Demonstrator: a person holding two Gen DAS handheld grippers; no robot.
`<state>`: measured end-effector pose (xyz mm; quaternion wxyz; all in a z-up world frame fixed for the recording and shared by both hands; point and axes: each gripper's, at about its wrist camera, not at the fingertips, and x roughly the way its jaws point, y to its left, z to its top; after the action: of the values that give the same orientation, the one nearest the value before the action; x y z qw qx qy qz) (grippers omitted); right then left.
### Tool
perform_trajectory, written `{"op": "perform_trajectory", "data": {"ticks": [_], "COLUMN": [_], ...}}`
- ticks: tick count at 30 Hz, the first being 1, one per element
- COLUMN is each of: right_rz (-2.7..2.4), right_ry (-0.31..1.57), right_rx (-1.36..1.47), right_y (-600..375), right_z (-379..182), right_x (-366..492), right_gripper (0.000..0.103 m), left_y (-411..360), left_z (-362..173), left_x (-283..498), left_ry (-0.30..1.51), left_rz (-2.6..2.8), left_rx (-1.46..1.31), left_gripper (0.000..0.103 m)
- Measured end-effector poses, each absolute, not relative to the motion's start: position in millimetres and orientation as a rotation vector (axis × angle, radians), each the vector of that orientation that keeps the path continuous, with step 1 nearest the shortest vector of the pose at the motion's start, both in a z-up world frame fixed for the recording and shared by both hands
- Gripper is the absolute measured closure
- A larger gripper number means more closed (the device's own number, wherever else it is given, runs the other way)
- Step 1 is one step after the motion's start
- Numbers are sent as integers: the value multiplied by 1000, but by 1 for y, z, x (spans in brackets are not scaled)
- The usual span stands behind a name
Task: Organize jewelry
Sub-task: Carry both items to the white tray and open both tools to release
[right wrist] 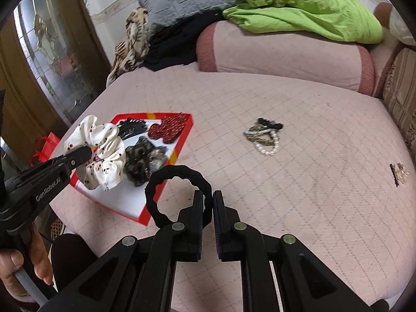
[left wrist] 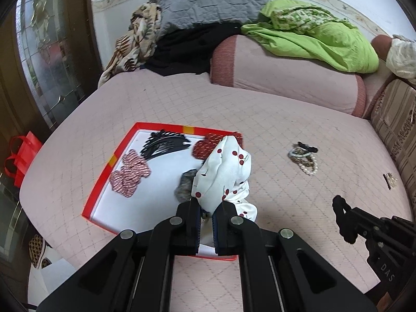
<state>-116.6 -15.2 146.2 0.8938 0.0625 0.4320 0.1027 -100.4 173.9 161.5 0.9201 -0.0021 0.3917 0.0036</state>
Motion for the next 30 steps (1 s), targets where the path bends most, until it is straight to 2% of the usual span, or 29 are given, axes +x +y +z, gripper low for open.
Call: {"op": "perform_trajectory", "data": {"ticks": [16, 30], "right_rz": [320, 424], "right_ry": [955, 995], "right_rx": [67, -72], "right_y": [48, 134], "right_z": [138, 103], "right_x": [-94, -62], "right_gripper": [94, 94], "left_y": [249, 315], "left_z": [146, 103], "left_x": [-92, -67], "left_ry": [835, 944], "left_rz": [85, 133], "left_rx": [-106, -197], "left_gripper": [96, 96]}}
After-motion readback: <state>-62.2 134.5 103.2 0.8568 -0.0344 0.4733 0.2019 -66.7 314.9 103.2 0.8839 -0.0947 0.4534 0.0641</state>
